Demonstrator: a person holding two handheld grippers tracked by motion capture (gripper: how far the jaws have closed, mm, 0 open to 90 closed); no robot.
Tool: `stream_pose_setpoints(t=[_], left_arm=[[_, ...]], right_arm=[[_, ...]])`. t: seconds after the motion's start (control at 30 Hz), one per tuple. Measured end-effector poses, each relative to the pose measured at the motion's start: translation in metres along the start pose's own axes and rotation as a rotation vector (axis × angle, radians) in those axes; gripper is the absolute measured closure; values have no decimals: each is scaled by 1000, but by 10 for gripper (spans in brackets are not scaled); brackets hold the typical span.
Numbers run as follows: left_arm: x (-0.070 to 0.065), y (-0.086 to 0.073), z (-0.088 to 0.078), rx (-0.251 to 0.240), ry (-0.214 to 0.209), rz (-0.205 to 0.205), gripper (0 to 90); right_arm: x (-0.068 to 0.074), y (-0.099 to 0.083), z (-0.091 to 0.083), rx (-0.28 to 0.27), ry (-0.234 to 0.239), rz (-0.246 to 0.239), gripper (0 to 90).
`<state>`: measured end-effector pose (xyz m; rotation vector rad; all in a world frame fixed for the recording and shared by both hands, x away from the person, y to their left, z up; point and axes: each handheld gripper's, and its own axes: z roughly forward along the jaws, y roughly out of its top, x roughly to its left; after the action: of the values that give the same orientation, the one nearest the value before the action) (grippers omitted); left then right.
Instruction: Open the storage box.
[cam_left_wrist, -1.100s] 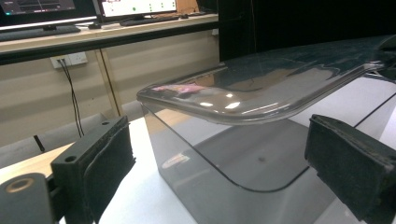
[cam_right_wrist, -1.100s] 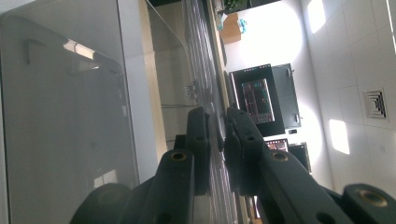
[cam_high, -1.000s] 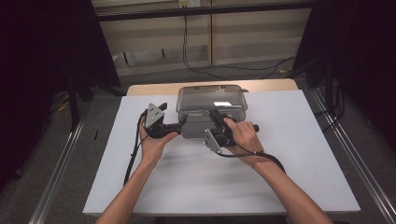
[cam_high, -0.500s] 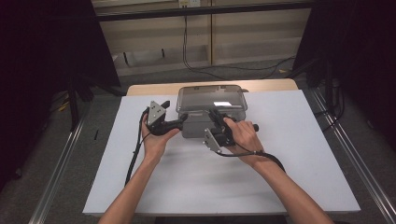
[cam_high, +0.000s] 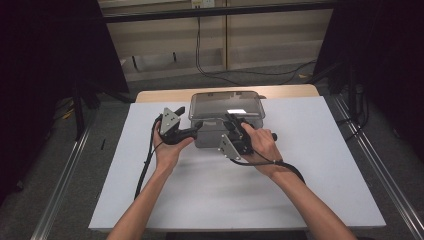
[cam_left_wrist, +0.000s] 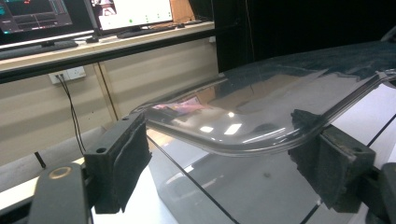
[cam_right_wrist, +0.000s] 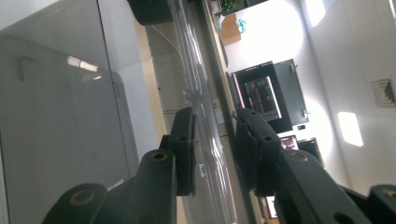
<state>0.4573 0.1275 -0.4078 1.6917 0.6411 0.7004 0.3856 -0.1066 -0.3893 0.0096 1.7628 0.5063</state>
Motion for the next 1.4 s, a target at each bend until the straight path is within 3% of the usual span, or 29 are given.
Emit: stream_pose_setpoints(t=[0.17, 0.3, 0.47, 0.5, 0.67, 0.97, 1.17, 1.4], left_arm=[[0, 0, 0, -2, -13, -31, 237], [1, 2, 0, -6, -9, -11, 262], [1, 3, -1, -7, -5, -4, 265], [1, 4, -1, -7, -3, -1, 265], [2, 6, 0, -5, -3, 5, 272], [4, 7, 0, -15, -16, -1, 274], [4, 9, 2, -17, -20, 0, 299], [5, 12, 2, -23, -16, -4, 291]], right_arm=[[-3, -4, 0, 0, 19, 101, 580], [-6, -11, -1, 11, 27, 171, 493], [-13, -27, -6, -17, 48, 342, 398], [-13, -27, -6, -17, 48, 342, 398], [-20, -39, -9, -31, 63, 471, 338], [-27, -63, -11, -26, 85, 656, 292], [-31, -75, -10, -31, 91, 752, 293], [-36, -82, -10, -48, 82, 821, 293]])
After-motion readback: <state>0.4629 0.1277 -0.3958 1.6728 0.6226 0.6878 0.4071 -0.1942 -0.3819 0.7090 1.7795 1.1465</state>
